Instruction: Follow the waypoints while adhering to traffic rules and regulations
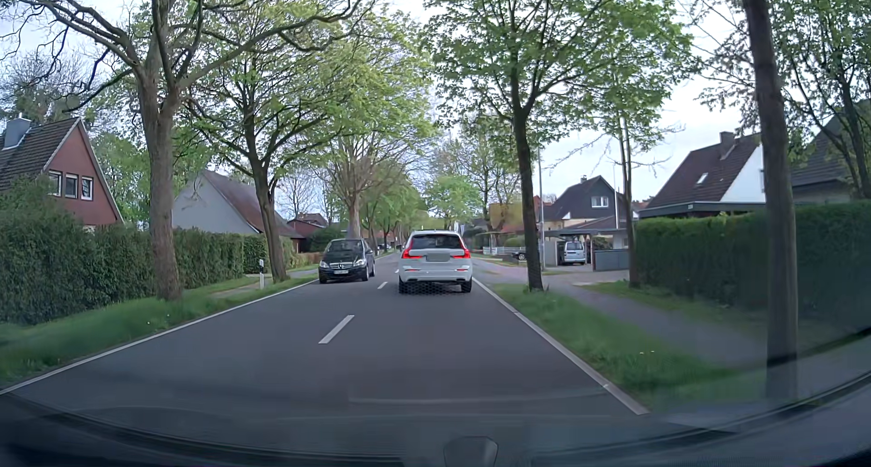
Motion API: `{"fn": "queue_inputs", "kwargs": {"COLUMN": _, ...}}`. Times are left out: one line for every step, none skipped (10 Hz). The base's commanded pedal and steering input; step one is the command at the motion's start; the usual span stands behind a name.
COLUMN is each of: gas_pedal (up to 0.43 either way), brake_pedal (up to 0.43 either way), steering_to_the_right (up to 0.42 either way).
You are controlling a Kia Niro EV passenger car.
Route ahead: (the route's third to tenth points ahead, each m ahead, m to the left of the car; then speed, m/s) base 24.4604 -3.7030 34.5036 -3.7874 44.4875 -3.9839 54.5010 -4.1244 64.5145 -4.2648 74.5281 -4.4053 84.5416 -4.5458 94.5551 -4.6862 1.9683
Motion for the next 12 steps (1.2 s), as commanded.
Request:
{"fn": "queue_inputs", "kwargs": {"gas_pedal": 0.150, "brake_pedal": 0.000, "steering_to_the_right": 0.006}}
{"fn": "queue_inputs", "kwargs": {"gas_pedal": 0.150, "brake_pedal": 0.000, "steering_to_the_right": 0.006}}
{"fn": "queue_inputs", "kwargs": {"gas_pedal": 0.150, "brake_pedal": 0.000, "steering_to_the_right": 0.005}}
{"fn": "queue_inputs", "kwargs": {"gas_pedal": 0.150, "brake_pedal": 0.000, "steering_to_the_right": 0.005}}
{"fn": "queue_inputs", "kwargs": {"gas_pedal": 0.150, "brake_pedal": 0.000, "steering_to_the_right": 0.005}}
{"fn": "queue_inputs", "kwargs": {"gas_pedal": 0.150, "brake_pedal": 0.000, "steering_to_the_right": 0.005}}
{"fn": "queue_inputs", "kwargs": {"gas_pedal": 0.138, "brake_pedal": 0.000, "steering_to_the_right": 0.004}}
{"fn": "queue_inputs", "kwargs": {"gas_pedal": 0.138, "brake_pedal": 0.000, "steering_to_the_right": 0.003}}
{"fn": "queue_inputs", "kwargs": {"gas_pedal": 0.138, "brake_pedal": 0.000, "steering_to_the_right": 0.003}}
{"fn": "queue_inputs", "kwargs": {"gas_pedal": 0.138, "brake_pedal": 0.000, "steering_to_the_right": 0.003}}
{"fn": "queue_inputs", "kwargs": {"gas_pedal": 0.138, "brake_pedal": 0.000, "steering_to_the_right": 0.003}}
{"fn": "queue_inputs", "kwargs": {"gas_pedal": 0.138, "brake_pedal": 0.000, "steering_to_the_right": 0.003}}
